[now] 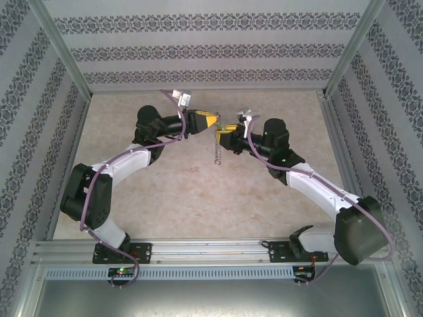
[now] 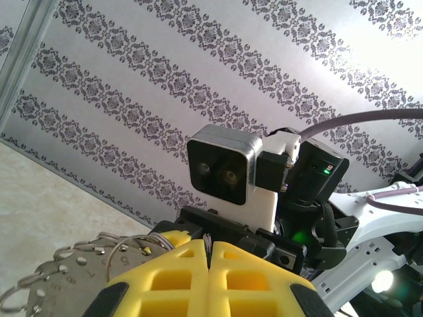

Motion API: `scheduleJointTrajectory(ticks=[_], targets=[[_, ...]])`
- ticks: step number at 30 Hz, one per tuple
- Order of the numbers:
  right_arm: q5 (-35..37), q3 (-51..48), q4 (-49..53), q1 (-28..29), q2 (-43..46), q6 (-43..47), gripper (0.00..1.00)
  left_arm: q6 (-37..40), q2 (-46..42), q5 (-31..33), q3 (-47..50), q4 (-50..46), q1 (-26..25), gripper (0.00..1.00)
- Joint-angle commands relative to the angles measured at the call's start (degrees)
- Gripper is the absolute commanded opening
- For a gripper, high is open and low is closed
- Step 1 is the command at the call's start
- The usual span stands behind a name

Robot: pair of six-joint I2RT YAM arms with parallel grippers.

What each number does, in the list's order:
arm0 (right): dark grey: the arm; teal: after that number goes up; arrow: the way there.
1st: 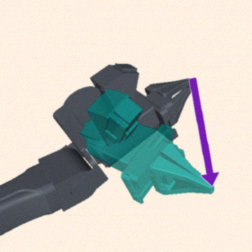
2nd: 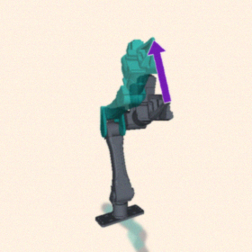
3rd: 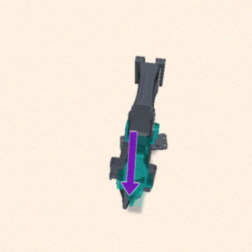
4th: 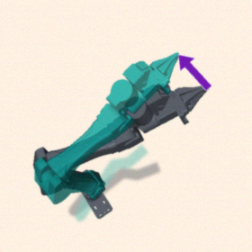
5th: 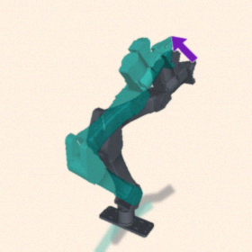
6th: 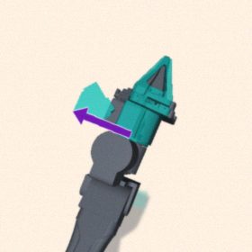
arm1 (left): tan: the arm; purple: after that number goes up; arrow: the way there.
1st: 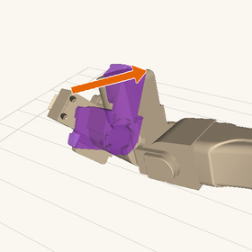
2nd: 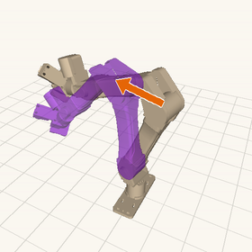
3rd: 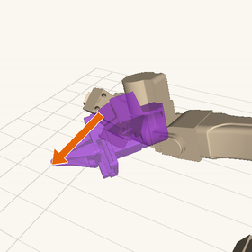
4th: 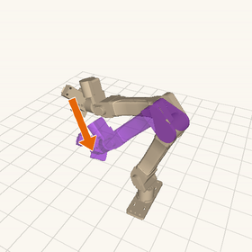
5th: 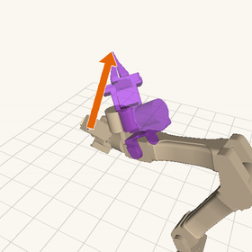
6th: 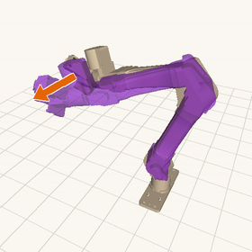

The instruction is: Put the keys on the keyring

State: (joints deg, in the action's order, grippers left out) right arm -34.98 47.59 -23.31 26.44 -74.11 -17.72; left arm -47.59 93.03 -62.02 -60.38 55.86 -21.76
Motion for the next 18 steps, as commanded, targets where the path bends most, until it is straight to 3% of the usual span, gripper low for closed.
scheduleJointTrajectory(ticks=[1,5,18], targets=[[-1.9,2.1,-0.7,0.7,-0.6,0.5,0.17,-0.7,-1.1,-1.3,-1.9,3.1,-0.6,0.0],[-2.0,2.0,0.6,0.8,-0.1,1.3,0.01,-0.6,-0.9,-1.5,-1.8,3.1,-0.6,0.0],[-1.7,2.0,11.0,0.7,4.1,6.0,0.0,2.2,-0.6,-2.9,-1.2,2.5,-0.6,0.0]])
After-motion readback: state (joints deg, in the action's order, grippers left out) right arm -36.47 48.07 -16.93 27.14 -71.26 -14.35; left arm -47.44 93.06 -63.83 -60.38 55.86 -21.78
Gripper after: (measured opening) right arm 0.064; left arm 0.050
